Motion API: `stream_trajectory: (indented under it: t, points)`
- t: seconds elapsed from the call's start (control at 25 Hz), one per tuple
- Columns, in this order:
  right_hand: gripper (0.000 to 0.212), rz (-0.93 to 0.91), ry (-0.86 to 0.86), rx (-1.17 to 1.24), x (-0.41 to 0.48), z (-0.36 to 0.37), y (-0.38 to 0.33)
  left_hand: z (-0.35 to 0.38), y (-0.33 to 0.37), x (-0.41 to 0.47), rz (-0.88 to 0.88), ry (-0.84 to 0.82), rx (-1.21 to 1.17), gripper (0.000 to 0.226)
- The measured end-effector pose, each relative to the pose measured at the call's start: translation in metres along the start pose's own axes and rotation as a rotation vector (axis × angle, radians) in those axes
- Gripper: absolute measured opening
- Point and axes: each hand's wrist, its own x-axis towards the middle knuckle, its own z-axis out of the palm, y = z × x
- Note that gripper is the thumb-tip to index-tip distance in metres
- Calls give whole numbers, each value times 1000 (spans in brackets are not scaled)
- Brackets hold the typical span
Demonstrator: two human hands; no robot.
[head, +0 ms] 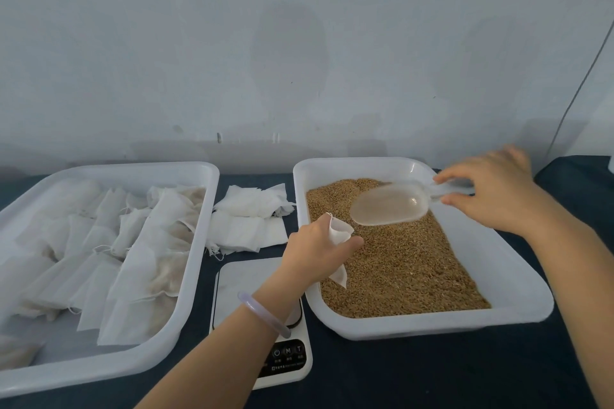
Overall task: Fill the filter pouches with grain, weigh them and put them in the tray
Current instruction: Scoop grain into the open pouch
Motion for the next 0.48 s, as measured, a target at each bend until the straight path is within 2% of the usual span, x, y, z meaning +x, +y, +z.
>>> stream_trajectory:
  t: [0.04, 0.12, 0.24, 0.32, 0.4, 0.48]
  points:
    - [26, 48, -77, -35, -2, 12, 2, -1, 0, 0, 8, 0, -55, 45]
    - [26, 87, -236, 13, -12, 40, -1, -4, 1, -1, -4, -13, -208, 44]
    - [21, 85, -385, 110, -25, 77, -8, -11, 6, 0, 25, -27, -218, 50]
    - [20, 80, -446, 95, -27, 88, -10, -17, 9, -1, 46, -131, -326, 44]
    - [31, 65, -465, 102, -25, 92, -14, -24, 10, -2, 81, -282, -504, 38]
    - [43, 53, -411, 368, -22, 86, -26, -29, 8, -1, 141, -385, -577, 35]
